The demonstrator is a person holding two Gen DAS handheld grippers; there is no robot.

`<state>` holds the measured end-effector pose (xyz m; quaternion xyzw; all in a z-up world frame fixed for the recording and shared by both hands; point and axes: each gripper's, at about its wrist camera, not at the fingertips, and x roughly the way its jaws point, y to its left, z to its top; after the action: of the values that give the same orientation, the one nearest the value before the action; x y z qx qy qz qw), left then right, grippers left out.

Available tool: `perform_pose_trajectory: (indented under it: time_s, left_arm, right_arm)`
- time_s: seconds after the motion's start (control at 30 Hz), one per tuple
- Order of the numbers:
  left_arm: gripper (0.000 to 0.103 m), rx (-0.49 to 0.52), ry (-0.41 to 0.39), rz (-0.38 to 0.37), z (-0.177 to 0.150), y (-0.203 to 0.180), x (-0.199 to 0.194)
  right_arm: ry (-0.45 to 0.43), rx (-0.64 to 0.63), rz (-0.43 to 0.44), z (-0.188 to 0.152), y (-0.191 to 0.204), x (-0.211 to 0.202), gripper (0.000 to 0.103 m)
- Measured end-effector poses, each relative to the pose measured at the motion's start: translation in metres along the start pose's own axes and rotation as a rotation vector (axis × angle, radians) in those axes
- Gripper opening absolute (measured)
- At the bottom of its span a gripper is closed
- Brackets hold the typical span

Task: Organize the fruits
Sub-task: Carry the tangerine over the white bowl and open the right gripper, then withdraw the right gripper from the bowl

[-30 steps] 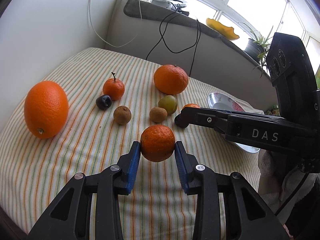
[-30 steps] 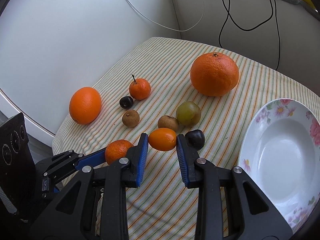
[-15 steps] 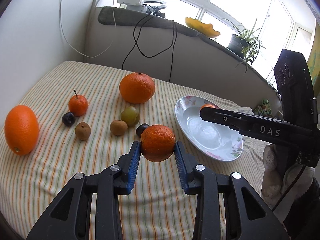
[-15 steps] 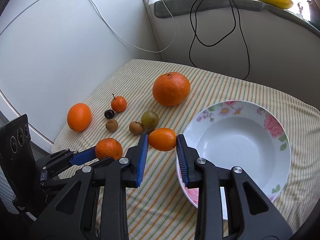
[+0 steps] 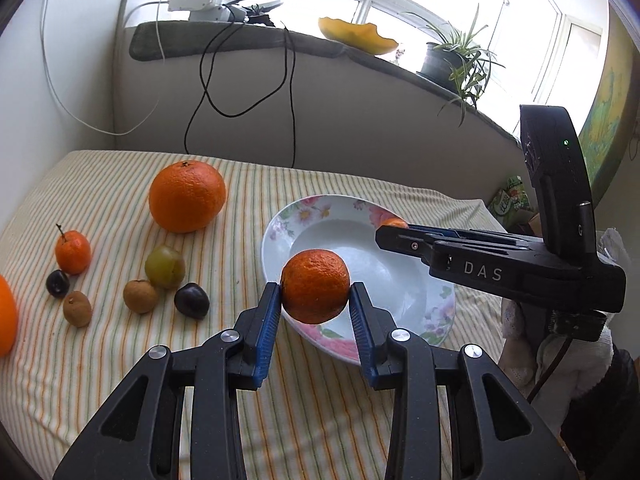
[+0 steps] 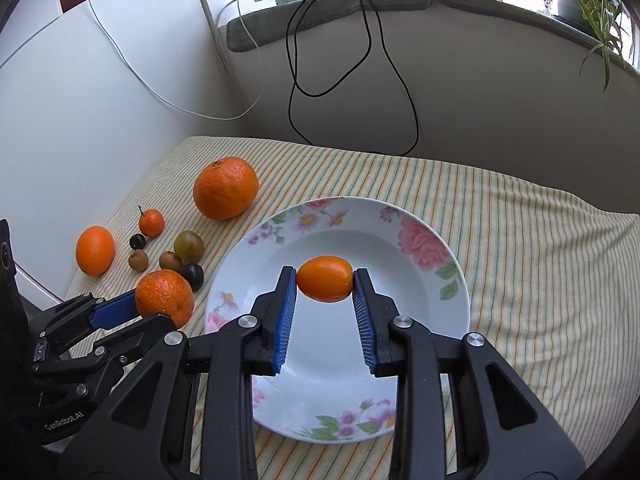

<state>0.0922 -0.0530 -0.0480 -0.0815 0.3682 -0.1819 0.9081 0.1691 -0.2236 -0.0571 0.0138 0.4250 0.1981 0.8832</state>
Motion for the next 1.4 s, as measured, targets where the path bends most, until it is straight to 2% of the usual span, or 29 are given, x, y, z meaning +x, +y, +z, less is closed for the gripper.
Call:
perform_pose_trajectory:
  time_s: [0.37,0.73,0.87,0.9,0.97,1.0,1.03,1.23,1.4]
  left_arm:
    - [0.034,0.020,0.032,-0.003,0.004,-0.013,0.019]
    - [0.034,0.041,0.037,0.009,0.005,-0.018,0.020]
    - [0.052,0.056,0.020,0.027,0.006,-0.021,0.015]
    - [0.052,0.059,0.016,0.028,0.006,-0.021,0.014]
    - [0.052,0.061,0.012,0.030,0.006,-0.022,0.011]
    - [0.052,0.061,0.011,0.030,0.006,-0.022,0.010]
    - [0.052,0.061,0.009,0.030,0.005,-0.021,0.009]
    - [0.052,0.051,0.006,0.036,0.001,-0.020,0.005]
    - [0.052,0.042,-0.003,0.039,0.000,-0.017,0.000]
  right_arm:
    - [0.012,0.015,-0.026,0.001,-0.024,0.017,0.030]
    - [0.024,0.010,-0.030,0.001,-0.024,0.022,0.030]
    - [0.020,0.005,-0.042,0.001,-0.022,0.022,0.030]
    - [0.020,0.005,-0.044,0.001,-0.022,0.021,0.032]
    - [0.011,0.005,-0.054,0.001,-0.021,0.019,0.048]
    - [0.002,0.005,-0.060,0.001,-0.021,0.018,0.061]
    - [-0.007,0.005,-0.063,0.001,-0.021,0.016,0.066]
    - [-0.018,0.003,-0.073,0.002,-0.020,0.009,0.072]
    - [-0.022,0.009,-0.068,0.002,-0.017,0.005,0.072]
